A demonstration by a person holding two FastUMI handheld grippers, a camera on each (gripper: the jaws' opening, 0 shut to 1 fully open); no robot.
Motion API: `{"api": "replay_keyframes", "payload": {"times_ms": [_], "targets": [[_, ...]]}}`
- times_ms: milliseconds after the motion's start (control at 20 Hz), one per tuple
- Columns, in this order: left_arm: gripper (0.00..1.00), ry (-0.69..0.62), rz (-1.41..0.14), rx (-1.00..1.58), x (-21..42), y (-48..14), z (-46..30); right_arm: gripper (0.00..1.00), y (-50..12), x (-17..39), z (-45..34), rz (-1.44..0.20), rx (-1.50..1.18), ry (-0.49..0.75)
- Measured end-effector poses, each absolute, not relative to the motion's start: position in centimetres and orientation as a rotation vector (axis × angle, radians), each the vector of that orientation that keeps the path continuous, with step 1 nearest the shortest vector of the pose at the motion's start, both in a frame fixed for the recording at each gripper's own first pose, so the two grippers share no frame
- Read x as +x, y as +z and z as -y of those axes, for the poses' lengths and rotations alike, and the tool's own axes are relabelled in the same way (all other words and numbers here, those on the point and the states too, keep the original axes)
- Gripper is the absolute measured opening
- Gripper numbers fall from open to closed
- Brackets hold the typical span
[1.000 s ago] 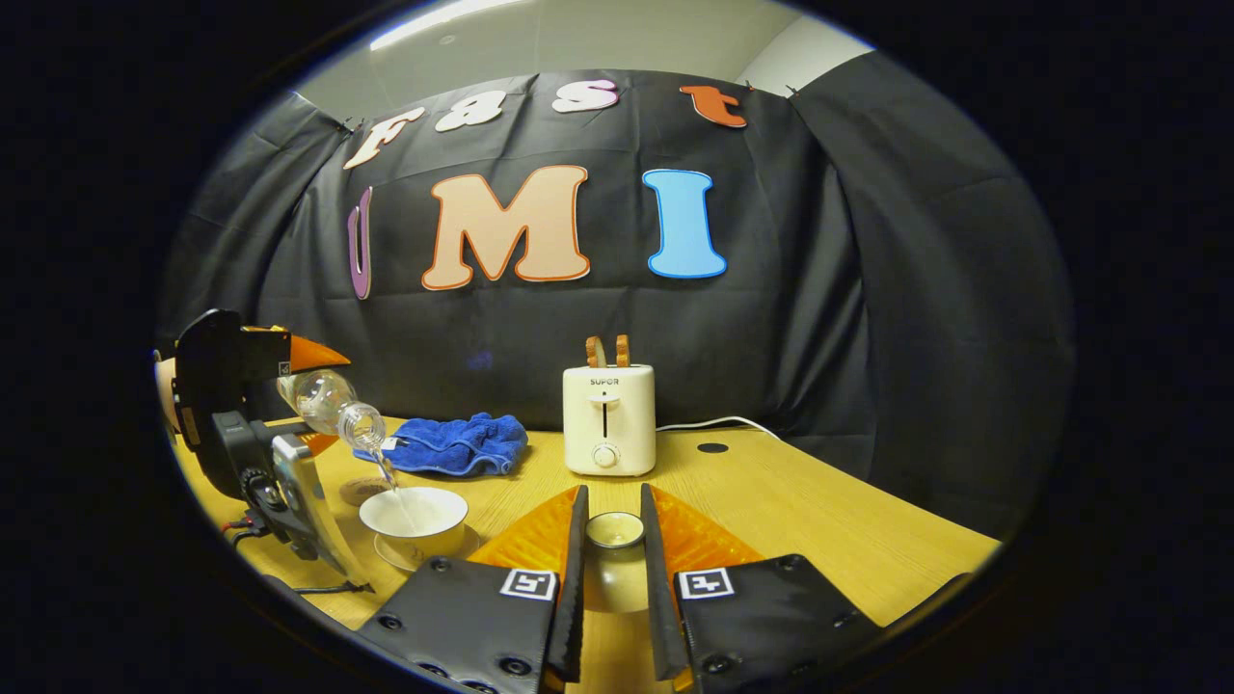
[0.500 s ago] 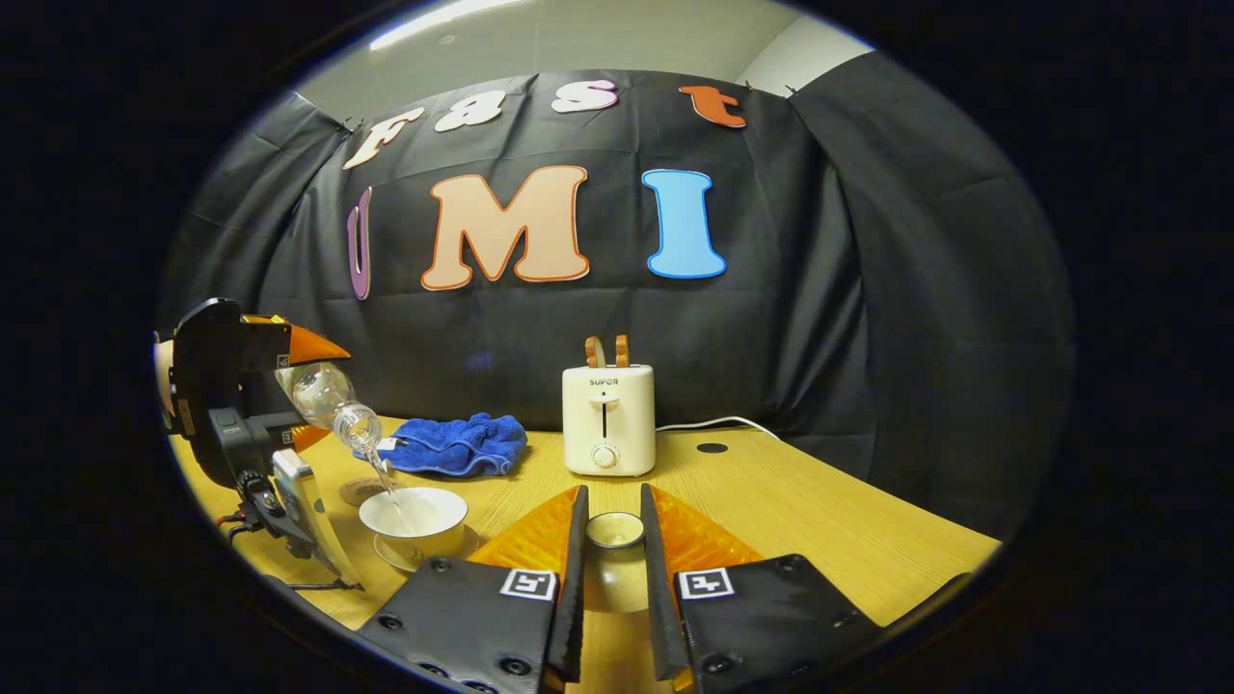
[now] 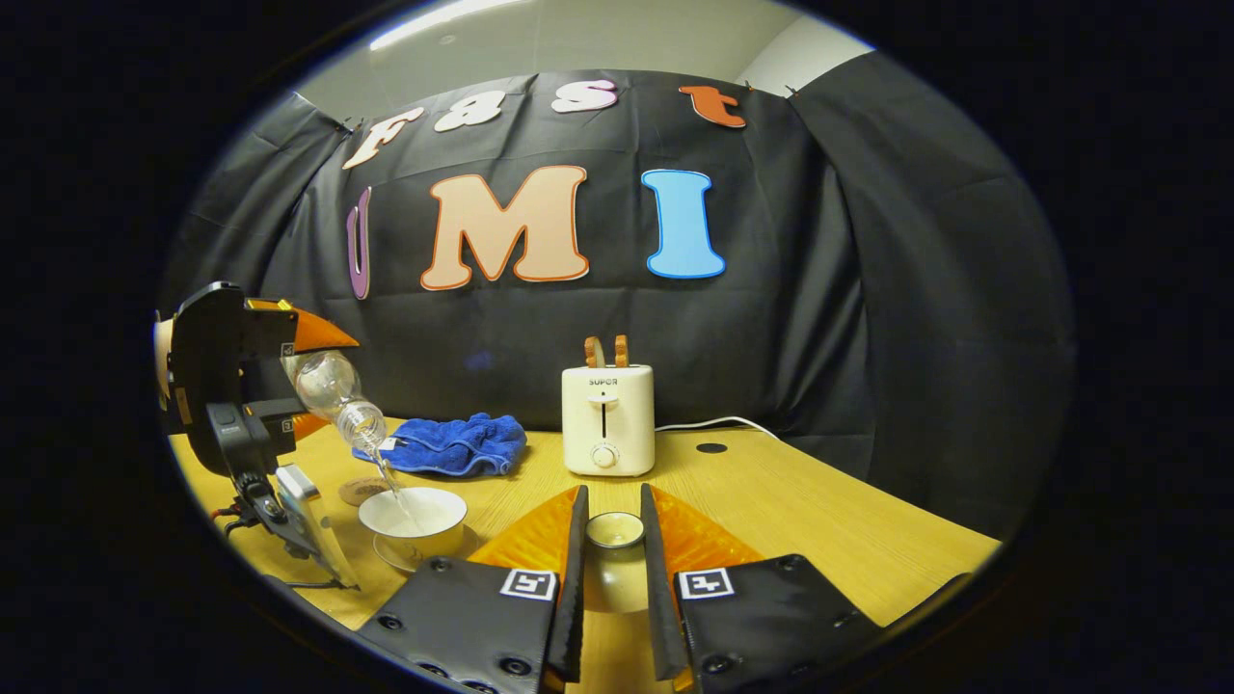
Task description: Open the teacup lid with one hand, grasp the water bottle and pour water into the teacup with the other hand; after pouring, place the water bottle on the coaster and then close the teacup lid.
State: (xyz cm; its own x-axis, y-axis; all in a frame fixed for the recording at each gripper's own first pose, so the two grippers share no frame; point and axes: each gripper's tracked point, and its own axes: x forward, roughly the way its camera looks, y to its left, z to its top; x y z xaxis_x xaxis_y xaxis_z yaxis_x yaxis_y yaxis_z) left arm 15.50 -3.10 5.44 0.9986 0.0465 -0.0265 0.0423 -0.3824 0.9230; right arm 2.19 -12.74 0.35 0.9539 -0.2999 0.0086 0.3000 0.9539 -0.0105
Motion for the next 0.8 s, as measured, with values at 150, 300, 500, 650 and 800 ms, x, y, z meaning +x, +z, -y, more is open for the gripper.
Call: {"api": "replay_keyframes", "payload": {"times_ms": [150, 300, 500, 650, 800], "targets": [[0.7, 0.01, -0.061, 2.004, 15.4, 6.0, 3.4, 0.31, 0.3, 2.2, 12.8, 0.007, -0.012, -0.305], [0.7, 0.011, -0.059, 2.023, 15.5, 6.1, 3.7, 0.31, 0.3, 2.2, 12.8, 0.007, -0.012, -0.304], [0.7, 0.009, -0.058, 2.036, 15.4, 6.5, 3.9, 0.31, 0.3, 2.2, 12.8, 0.007, -0.011, -0.304], [0.7, 0.011, -0.05, 2.034, 15.5, 6.6, 4.0, 0.31, 0.3, 2.2, 12.8, 0.007, -0.011, -0.304], [0.7, 0.0, -0.047, 1.99, 15.6, 6.1, 3.9, 0.32, 0.3, 2.2, 12.8, 0.007, -0.012, -0.304]]}}
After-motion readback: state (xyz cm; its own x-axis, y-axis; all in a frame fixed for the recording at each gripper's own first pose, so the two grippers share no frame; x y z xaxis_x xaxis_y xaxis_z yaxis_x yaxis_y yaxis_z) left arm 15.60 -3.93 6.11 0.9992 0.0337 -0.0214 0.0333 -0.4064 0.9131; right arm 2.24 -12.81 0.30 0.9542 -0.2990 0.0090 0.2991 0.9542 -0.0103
